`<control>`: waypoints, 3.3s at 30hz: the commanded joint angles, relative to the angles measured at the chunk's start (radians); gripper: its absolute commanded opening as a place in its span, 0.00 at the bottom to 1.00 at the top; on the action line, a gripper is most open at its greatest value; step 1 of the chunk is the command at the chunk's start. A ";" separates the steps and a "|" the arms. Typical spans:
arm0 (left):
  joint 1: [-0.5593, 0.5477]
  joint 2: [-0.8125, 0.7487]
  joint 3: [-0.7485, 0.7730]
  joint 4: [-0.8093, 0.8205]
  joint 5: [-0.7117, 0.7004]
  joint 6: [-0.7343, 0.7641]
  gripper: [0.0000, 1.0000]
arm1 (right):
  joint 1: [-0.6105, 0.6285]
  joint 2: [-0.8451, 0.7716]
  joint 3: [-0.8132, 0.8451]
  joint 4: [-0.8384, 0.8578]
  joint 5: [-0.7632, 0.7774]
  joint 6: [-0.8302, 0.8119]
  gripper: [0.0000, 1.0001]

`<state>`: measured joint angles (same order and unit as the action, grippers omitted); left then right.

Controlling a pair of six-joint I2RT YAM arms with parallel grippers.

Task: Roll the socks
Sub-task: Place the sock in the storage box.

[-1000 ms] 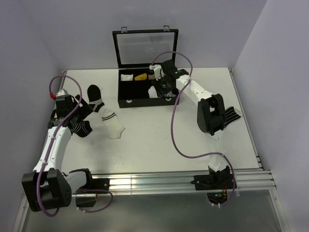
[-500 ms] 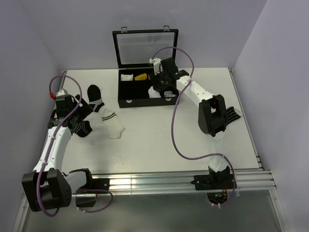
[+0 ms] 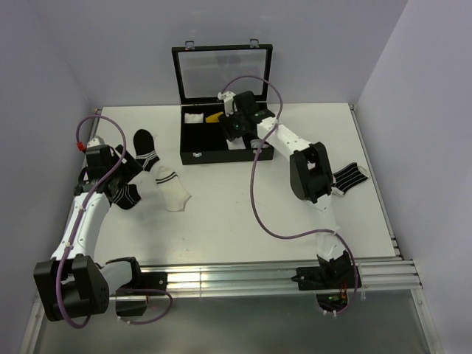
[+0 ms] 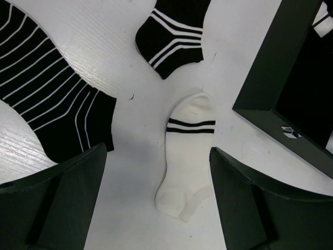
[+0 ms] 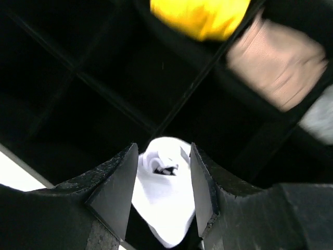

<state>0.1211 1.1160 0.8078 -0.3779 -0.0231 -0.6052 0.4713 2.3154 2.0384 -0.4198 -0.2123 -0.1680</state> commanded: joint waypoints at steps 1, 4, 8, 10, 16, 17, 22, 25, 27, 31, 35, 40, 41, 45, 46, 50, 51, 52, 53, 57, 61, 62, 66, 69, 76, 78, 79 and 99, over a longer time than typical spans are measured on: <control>0.006 0.005 -0.002 0.040 0.014 0.007 0.86 | 0.007 0.035 0.051 -0.076 0.034 -0.002 0.52; 0.006 0.010 -0.004 0.040 0.014 0.007 0.86 | 0.007 0.035 0.037 -0.118 0.050 -0.014 0.52; 0.006 0.011 -0.005 0.040 0.014 0.007 0.85 | 0.007 0.007 -0.006 -0.166 0.093 -0.036 0.52; 0.006 0.013 -0.006 0.040 0.014 0.005 0.85 | 0.007 0.002 -0.014 -0.184 0.097 -0.042 0.52; 0.006 0.011 -0.006 0.039 0.014 0.007 0.85 | 0.004 0.002 -0.032 -0.214 0.106 -0.039 0.44; 0.006 0.013 -0.007 0.039 0.014 0.007 0.85 | 0.003 0.007 -0.029 -0.227 0.103 -0.039 0.43; 0.006 0.016 -0.007 0.039 0.014 0.005 0.85 | -0.005 0.010 -0.037 -0.255 0.061 -0.041 0.25; 0.006 0.019 -0.006 0.040 0.032 0.004 0.85 | -0.003 0.016 -0.021 -0.289 0.005 -0.044 0.18; 0.006 0.019 -0.006 0.037 0.031 0.002 0.85 | -0.002 0.021 -0.012 -0.307 -0.018 -0.045 0.15; 0.006 0.018 -0.006 0.037 0.031 0.002 0.85 | 0.006 0.012 -0.035 -0.320 -0.053 -0.057 0.12; 0.006 0.018 -0.007 0.040 0.034 0.001 0.85 | 0.015 0.041 -0.012 -0.346 -0.056 -0.054 0.12; 0.006 0.016 -0.009 0.037 0.034 0.004 0.85 | 0.013 0.156 0.104 -0.425 0.017 -0.009 0.14; 0.006 0.016 -0.009 0.039 0.034 0.004 0.85 | 0.013 0.162 0.118 -0.431 0.030 -0.002 0.14; 0.006 0.018 -0.009 0.040 0.041 0.002 0.85 | 0.010 0.167 0.114 -0.436 0.090 0.028 0.25; 0.006 0.019 -0.009 0.040 0.041 0.002 0.85 | 0.009 0.173 0.115 -0.451 0.109 0.030 0.27; 0.006 0.018 -0.009 0.040 0.046 0.001 0.85 | 0.009 0.183 0.106 -0.473 0.123 0.038 0.37; 0.006 0.018 -0.009 0.042 0.046 0.001 0.85 | 0.010 0.187 0.109 -0.478 0.119 0.038 0.38; 0.006 0.013 -0.007 0.042 0.048 0.001 0.85 | 0.010 0.185 0.111 -0.473 0.117 0.039 0.39; 0.006 0.011 -0.009 0.042 0.048 -0.001 0.85 | 0.010 0.177 0.112 -0.467 0.111 0.039 0.42; 0.006 0.001 -0.009 0.039 0.043 0.001 0.85 | 0.010 0.138 0.114 -0.436 0.090 0.032 0.47; 0.006 -0.011 -0.007 0.039 0.037 0.001 0.85 | 0.010 0.053 0.080 -0.358 0.091 0.027 0.48; 0.006 -0.013 -0.006 0.037 0.034 0.001 0.85 | 0.010 0.038 0.078 -0.349 0.091 0.024 0.49; 0.006 -0.028 -0.007 0.039 0.032 0.001 0.85 | 0.010 -0.033 0.080 -0.327 0.094 0.021 0.52; 0.006 -0.041 -0.006 0.039 0.034 0.005 0.85 | 0.010 -0.074 0.091 -0.332 0.108 0.024 0.55; 0.006 -0.071 -0.006 0.037 0.035 0.009 0.85 | 0.010 -0.134 0.074 -0.319 0.080 0.041 0.64; 0.006 -0.079 -0.006 0.037 0.035 0.010 0.86 | 0.009 -0.148 0.060 -0.320 0.082 0.053 0.64; 0.006 -0.087 -0.009 0.037 0.035 0.010 0.85 | 0.009 -0.162 0.024 -0.294 0.080 0.056 0.64; 0.006 -0.088 -0.007 0.039 0.034 0.010 0.85 | -0.002 0.078 0.048 -0.261 0.071 0.150 0.45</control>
<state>0.1238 1.0420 0.8047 -0.3637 0.0036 -0.6048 0.4755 2.3466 2.0388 -0.6250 -0.1371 -0.0338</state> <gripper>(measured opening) 0.854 0.448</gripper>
